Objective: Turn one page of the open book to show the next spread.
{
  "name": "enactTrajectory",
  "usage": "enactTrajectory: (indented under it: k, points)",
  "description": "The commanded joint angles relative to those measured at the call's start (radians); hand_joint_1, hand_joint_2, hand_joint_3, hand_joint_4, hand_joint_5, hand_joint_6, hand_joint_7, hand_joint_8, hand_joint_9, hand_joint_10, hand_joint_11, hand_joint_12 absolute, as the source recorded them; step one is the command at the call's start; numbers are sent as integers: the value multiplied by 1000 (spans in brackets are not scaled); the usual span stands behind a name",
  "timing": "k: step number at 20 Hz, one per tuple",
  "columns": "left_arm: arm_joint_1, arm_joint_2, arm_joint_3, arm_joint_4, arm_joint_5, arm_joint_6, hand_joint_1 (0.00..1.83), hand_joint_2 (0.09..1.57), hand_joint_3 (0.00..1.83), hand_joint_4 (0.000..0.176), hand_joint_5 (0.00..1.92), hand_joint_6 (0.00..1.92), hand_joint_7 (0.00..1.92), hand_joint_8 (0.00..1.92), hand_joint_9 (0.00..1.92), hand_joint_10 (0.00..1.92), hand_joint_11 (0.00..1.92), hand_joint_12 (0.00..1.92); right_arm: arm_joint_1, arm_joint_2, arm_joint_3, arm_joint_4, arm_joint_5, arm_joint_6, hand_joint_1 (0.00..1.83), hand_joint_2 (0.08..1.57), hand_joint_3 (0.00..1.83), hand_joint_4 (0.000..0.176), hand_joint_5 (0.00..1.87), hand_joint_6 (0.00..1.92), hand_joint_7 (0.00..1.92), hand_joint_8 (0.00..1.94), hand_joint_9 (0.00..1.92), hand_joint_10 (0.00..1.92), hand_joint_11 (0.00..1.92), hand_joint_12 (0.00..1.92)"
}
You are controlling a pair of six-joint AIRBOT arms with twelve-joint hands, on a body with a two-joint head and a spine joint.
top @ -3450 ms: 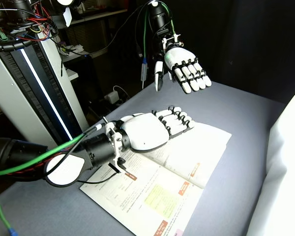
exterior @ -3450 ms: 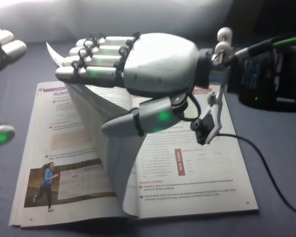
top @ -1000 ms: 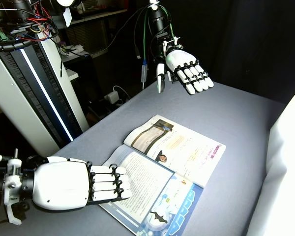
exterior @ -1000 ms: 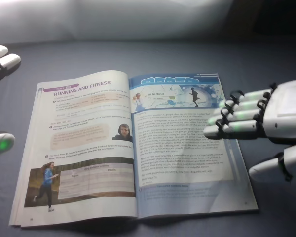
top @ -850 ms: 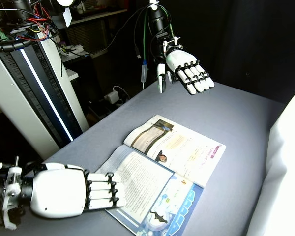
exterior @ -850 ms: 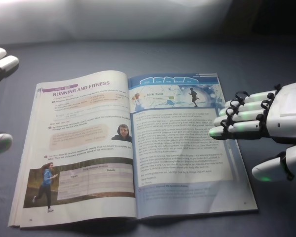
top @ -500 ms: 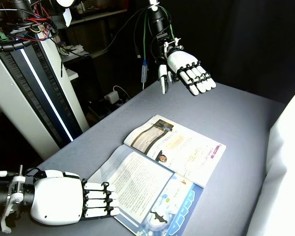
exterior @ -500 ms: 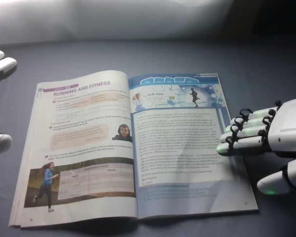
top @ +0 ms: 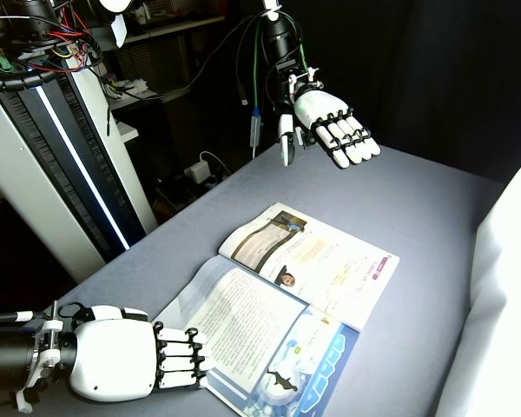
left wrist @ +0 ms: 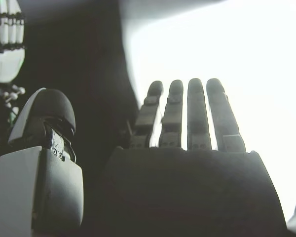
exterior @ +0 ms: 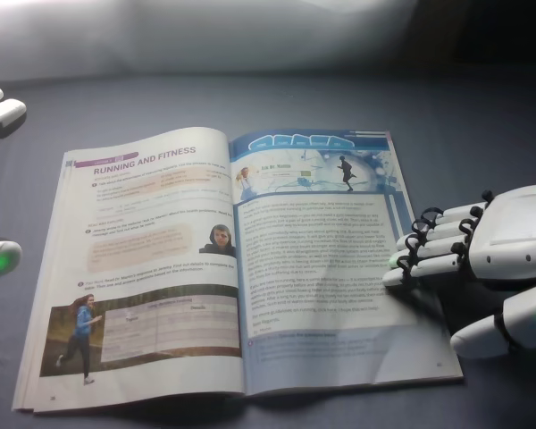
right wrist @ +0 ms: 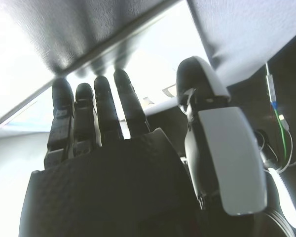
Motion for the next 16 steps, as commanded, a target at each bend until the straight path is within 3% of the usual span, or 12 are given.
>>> enactTrajectory:
  k: [1, 3, 4, 16]
  points:
    - [-3, 0, 2, -25, -130, -3, 0, 1252, 1, 0, 0, 0, 0, 0, 0, 0, 0, 0, -4, -22, 0, 14, 30, 8, 0, 1280, 0, 0, 143, 7, 81, 2, 49, 7, 0, 335]
    - [-2, -1, 2, -26, -133, -3, 0, 1243, 0, 0, 0, 0, 0, 0, 0, 0, 0, 0, -4, -37, 11, 17, 43, 8, 0, 1281, 0, 0, 105, 6, 18, 4, 2, 1, 0, 39]
    - [-2, -1, 2, -27, -134, -3, 0, 1249, 0, 0, 0, 0, 0, 0, 0, 0, 0, 0, -4, -37, 15, 18, 48, 8, 0, 1284, 0, 0, 95, 3, 7, 2, 0, 0, 0, 7]
    - [19, 1, -3, -42, -154, -3, 0, 1267, 5, 0, 0, 0, 0, 0, 0, 0, 0, 0, -3, -26, 17, 12, 78, 15, 0, 1287, 0, 0, 22, 6, 0, 0, 0, 0, 0, 0]
